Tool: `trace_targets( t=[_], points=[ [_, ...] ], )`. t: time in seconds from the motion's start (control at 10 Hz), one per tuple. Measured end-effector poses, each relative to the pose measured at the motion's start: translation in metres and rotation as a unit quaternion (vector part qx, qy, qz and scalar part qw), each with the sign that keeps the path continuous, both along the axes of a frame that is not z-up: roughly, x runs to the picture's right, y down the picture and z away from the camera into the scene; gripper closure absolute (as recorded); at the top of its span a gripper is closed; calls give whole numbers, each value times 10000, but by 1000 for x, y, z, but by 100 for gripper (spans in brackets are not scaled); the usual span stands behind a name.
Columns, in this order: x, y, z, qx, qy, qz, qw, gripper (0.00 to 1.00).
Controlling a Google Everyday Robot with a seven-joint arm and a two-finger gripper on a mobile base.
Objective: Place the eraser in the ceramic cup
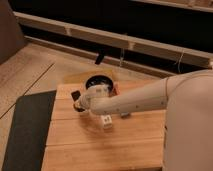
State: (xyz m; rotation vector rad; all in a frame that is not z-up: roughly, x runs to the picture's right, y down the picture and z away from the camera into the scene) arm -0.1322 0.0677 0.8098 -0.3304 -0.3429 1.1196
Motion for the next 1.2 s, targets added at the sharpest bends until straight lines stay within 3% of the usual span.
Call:
trace_targets(
  t=[0.5, 1.2],
  points=[
    [8, 3, 5, -92, 118, -18, 9999, 23],
    [8, 3, 5, -123, 141, -14, 9998, 20]
  ],
)
